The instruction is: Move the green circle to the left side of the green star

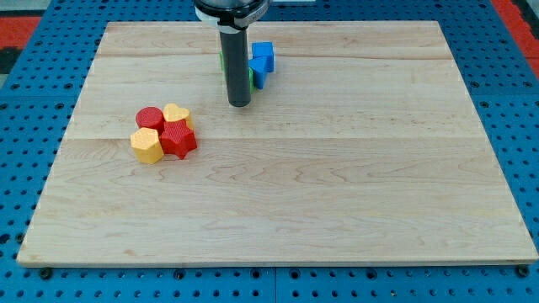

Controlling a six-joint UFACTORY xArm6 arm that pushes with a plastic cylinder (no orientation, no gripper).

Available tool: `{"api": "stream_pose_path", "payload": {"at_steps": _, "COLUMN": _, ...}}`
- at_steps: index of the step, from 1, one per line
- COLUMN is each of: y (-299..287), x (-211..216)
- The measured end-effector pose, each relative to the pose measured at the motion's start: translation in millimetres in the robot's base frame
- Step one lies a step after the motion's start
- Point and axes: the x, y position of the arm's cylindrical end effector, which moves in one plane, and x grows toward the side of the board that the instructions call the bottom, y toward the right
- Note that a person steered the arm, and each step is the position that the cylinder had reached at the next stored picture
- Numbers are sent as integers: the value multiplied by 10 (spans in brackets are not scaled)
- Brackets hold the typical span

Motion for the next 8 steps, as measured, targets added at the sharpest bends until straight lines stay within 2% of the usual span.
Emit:
{"api": "stream_pose_path", "payload": {"at_steps": 1, "y": 4, "x": 2}}
{"api": "stream_pose_path", "payload": {"at_steps": 3, "y": 213, "x": 786}}
{"api": "stream_pose_path", "payload": {"at_steps": 4, "y": 193, "x": 956}}
{"api": "stream_pose_path", "payload": {"at_steps": 6, "y": 116, "x": 741}}
{"api": "stream_pose_path", "payload": {"at_steps": 8, "y": 349, "x": 281}}
